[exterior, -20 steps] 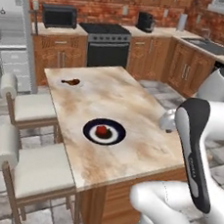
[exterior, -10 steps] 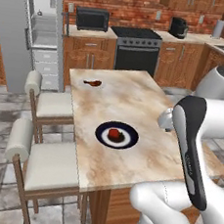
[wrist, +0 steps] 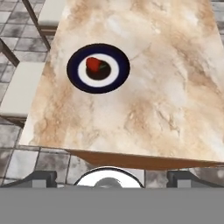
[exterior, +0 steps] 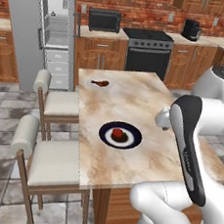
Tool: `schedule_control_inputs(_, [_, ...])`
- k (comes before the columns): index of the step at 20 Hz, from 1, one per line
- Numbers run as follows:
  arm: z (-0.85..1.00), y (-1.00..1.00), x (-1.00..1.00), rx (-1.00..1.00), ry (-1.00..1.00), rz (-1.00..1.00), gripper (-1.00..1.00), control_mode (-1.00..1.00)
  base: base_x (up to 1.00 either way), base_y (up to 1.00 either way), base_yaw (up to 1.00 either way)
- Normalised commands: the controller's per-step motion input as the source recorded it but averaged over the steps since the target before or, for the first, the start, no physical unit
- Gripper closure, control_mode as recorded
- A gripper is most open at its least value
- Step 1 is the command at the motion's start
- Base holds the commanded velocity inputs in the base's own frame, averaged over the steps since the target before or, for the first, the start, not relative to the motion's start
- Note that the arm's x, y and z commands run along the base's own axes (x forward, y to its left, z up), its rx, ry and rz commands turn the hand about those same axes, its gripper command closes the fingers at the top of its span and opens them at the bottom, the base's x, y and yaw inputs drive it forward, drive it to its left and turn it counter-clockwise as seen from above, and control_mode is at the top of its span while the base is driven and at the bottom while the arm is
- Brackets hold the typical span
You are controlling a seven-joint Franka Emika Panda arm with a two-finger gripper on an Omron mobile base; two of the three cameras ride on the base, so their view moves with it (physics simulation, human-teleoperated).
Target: Transport the chicken drumstick and bell pepper to the fridge. Place the chicken drumstick on the rack containing meat and place the bell pepper on the rack containing the vegetable, ensuring meats and vegetables are on different racks.
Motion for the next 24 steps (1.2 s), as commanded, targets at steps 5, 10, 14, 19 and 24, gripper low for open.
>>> schedule_control_inputs(5, [-0.34, 0.04, 0.59, 0.00, -0.01, 0.02, -1.00, -1.00, 0.00, 0.00, 0.00])
schedule_control_inputs(10, [-0.54, 0.18, 0.63, -0.02, 0.12, 0.13, -1.00, -1.00, 0.00, 0.00, 0.00])
schedule_control_inputs(14, [-0.59, 0.19, 0.83, 0.00, 0.28, 0.16, -1.00, -1.00, 0.00, 0.00, 0.00])
schedule_control_inputs(19, [-0.31, 0.28, 0.66, -0.02, 0.25, 0.14, -1.00, -1.00, 0.00, 0.00, 0.00])
schedule_control_inputs(24, [-0.29, 0.35, 0.67, -0.03, 0.10, 0.04, -1.00, -1.00, 0.00, 0.00, 0.00])
